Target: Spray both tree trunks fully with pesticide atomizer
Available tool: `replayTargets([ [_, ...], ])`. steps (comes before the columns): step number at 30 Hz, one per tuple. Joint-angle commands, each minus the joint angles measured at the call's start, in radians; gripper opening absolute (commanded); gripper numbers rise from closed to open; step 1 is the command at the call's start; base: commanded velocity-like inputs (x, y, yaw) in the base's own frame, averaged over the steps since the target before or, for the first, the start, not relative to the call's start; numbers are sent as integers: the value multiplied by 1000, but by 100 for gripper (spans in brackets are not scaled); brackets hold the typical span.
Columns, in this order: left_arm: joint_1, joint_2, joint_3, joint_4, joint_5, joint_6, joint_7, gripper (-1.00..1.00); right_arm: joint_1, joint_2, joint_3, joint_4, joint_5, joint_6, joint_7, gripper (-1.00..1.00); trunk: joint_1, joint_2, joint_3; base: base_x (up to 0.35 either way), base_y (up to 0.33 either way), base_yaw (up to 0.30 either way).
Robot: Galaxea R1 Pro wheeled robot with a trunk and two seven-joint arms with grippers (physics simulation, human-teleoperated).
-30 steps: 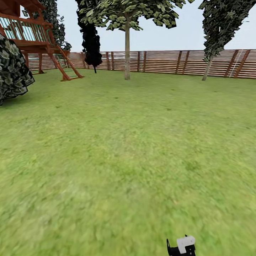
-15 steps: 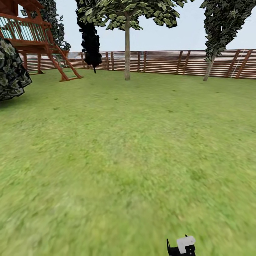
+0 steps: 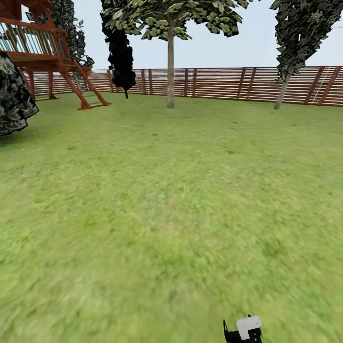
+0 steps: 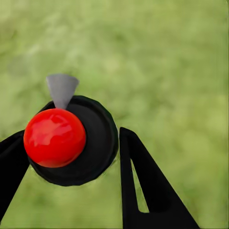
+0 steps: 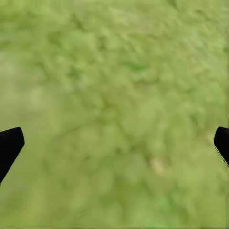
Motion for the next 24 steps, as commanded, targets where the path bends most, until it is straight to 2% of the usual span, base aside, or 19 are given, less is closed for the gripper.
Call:
replayTargets([
  [1, -1, 0, 5, 1, -4, -3, 0, -100, -1, 0, -8, 1, 11, -3, -4, 100, 0, 0, -1, 336, 0, 0],
  [24, -1, 0, 4, 2, -4, -2, -1, -100, -1, 0, -8, 1, 11, -3, -4, 100, 0, 0, -1, 336, 0, 0],
])
